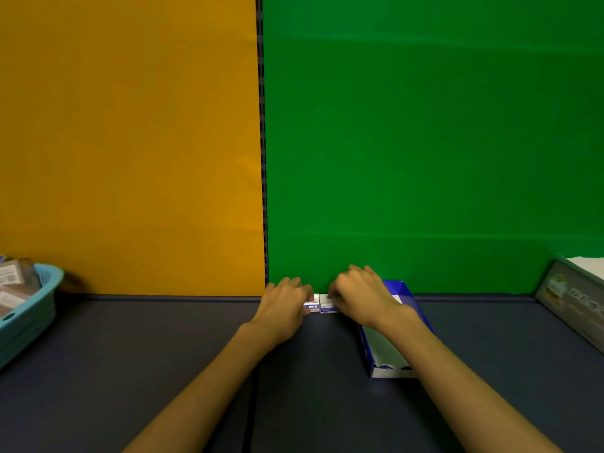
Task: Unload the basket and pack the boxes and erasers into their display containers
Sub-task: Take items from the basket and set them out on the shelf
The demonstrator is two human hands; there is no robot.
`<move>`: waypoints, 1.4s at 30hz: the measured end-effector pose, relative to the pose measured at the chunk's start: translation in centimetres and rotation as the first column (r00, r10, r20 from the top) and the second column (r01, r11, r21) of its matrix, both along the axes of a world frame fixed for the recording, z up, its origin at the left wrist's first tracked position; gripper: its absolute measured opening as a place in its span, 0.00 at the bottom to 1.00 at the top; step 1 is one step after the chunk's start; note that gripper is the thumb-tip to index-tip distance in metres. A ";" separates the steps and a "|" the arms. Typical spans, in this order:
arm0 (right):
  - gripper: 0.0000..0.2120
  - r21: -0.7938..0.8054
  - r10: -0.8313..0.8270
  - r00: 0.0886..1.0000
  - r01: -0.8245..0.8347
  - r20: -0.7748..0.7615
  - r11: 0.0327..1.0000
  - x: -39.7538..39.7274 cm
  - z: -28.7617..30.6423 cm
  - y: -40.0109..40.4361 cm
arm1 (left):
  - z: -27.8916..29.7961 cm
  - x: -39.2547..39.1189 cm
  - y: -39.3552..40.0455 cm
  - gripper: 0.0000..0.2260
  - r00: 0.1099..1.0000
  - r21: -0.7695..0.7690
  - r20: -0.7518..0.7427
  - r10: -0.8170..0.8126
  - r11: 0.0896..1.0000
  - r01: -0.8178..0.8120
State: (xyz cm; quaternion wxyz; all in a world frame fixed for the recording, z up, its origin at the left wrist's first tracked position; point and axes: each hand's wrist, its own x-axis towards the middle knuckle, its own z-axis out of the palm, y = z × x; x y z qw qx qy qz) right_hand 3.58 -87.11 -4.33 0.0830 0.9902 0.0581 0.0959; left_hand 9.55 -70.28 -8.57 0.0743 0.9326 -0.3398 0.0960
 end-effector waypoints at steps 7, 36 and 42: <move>0.08 0.075 0.050 0.998 -0.052 0.032 0.996 -0.6 1.1 -1.0 | 0.4 -0.6 -0.6 0.14 0.999 -0.040 -0.017 0.039 0.998 -0.040; 0.14 0.251 0.479 0.853 -0.520 0.209 0.816 -4.2 5.7 31.5 | 8.7 -15.6 35.0 0.22 0.827 -0.060 0.096 0.554 0.833 -0.550; 0.13 0.268 0.475 0.854 -0.518 0.211 0.812 -5.5 5.8 40.9 | 8.7 -18.1 45.8 0.21 0.797 -0.075 0.096 0.596 0.803 -0.591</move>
